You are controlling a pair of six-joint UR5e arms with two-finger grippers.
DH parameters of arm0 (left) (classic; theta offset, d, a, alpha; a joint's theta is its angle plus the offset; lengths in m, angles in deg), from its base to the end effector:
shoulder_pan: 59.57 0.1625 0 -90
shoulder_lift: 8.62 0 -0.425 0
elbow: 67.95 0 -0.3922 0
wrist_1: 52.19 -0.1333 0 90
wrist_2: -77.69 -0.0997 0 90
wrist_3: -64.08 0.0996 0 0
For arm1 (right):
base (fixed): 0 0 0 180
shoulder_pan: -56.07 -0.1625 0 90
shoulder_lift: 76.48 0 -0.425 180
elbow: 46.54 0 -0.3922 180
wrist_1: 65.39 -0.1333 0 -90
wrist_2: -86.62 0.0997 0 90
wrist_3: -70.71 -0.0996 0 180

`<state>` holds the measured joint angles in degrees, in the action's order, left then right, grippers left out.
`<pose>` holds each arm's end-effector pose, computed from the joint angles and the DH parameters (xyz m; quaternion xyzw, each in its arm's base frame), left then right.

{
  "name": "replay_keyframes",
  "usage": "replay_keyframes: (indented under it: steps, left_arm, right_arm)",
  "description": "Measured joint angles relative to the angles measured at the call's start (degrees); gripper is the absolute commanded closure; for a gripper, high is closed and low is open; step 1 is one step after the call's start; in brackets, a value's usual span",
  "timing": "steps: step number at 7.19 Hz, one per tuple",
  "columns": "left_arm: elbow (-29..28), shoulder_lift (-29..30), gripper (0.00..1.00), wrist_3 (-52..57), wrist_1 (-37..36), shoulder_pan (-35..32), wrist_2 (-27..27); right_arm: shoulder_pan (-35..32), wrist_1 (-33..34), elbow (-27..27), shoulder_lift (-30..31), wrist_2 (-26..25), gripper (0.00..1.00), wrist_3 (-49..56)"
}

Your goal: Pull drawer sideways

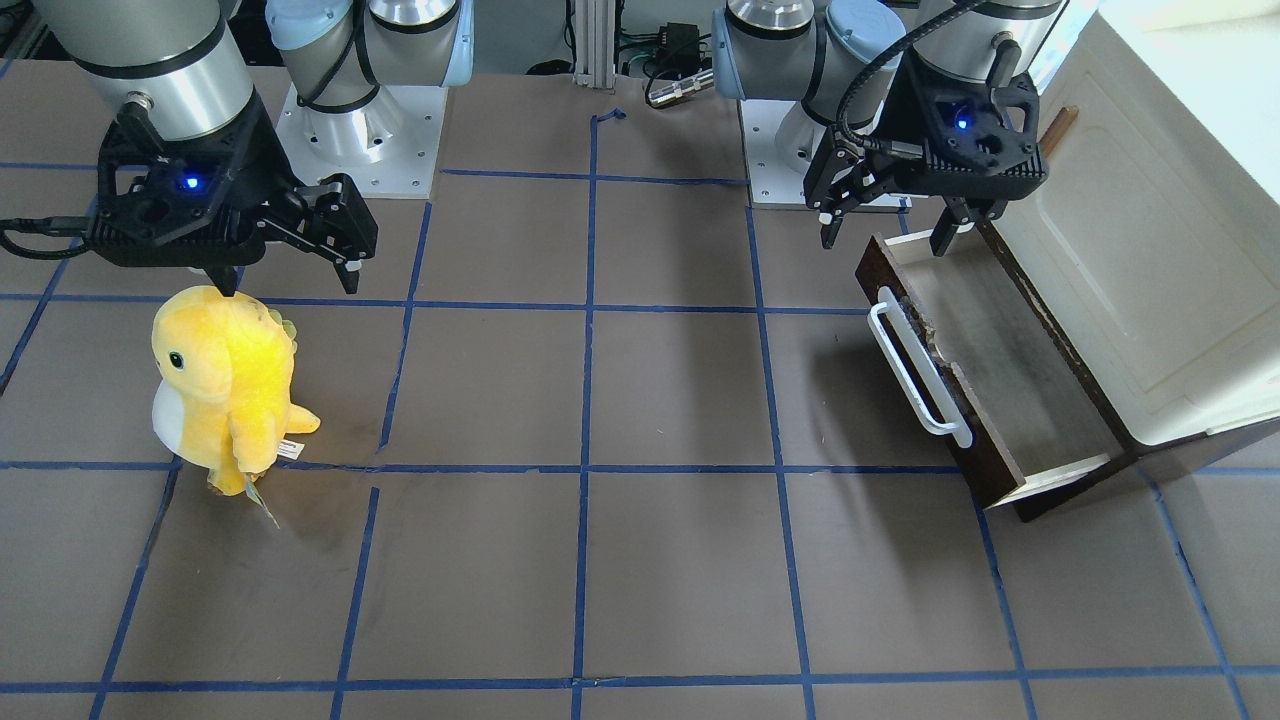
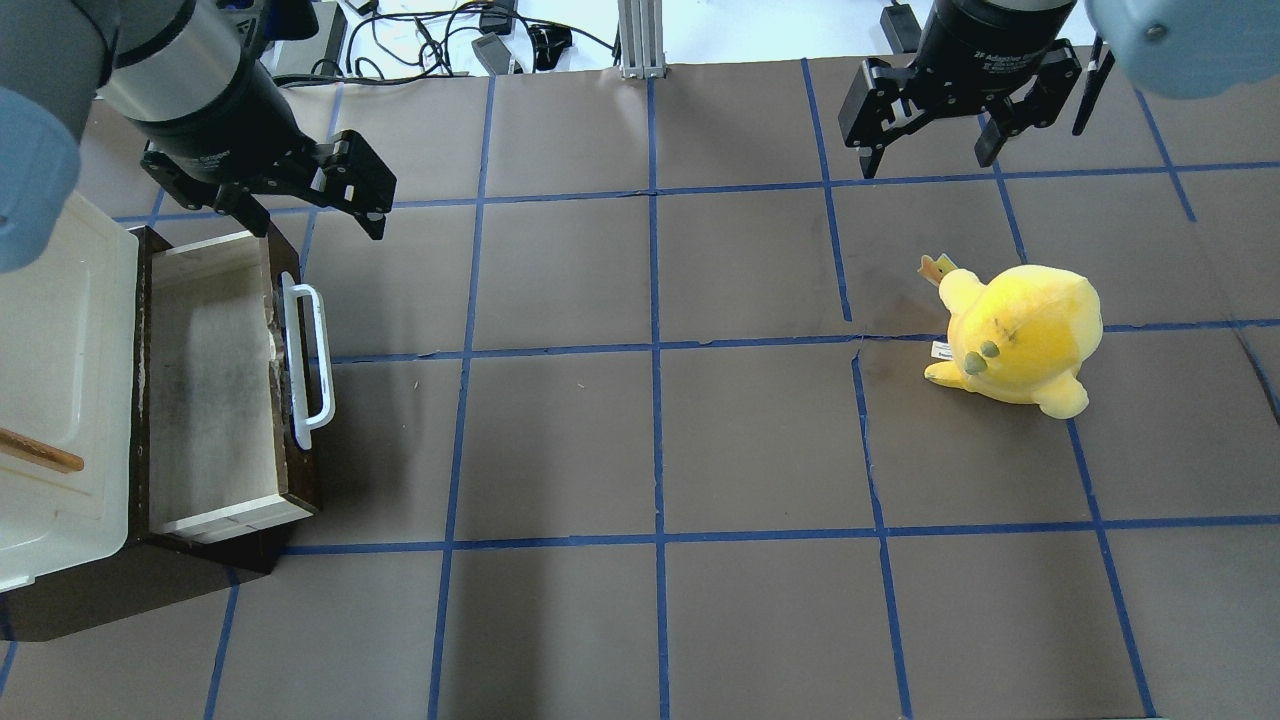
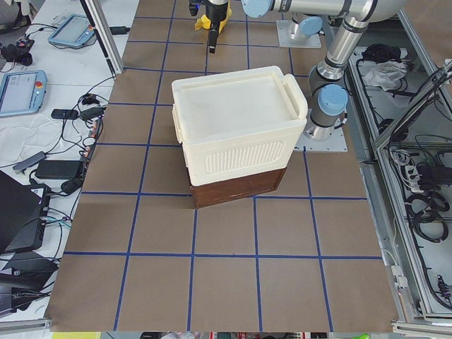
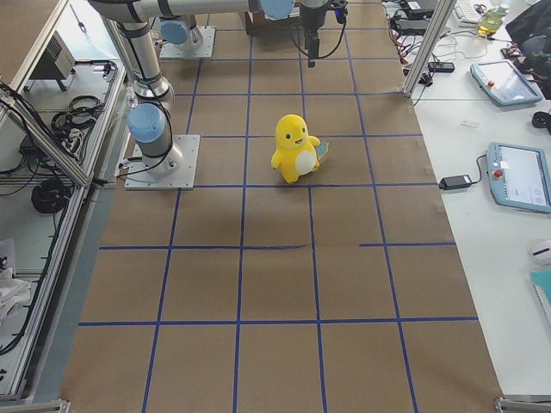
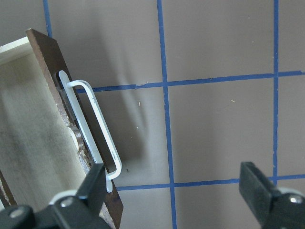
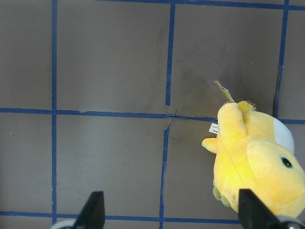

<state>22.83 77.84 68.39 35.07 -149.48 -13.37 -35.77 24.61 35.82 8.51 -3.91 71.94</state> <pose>-0.1307 -0.4745 0.5160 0.0363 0.9981 -0.0476 0.0111 0.1494 -0.5285 0.5090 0.0267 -0.9994 0.0230 0.0045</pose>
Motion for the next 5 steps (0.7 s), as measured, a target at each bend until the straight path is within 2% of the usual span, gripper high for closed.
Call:
replay_keyframes:
  steps: [5]
  left_arm:
    - [0.4, -1.0, 0.0, 4.7, 1.9, 1.7, 0.6]
  right_arm:
    - [0.0, 0.0, 0.0, 0.0, 0.0, 0.0, 0.0]
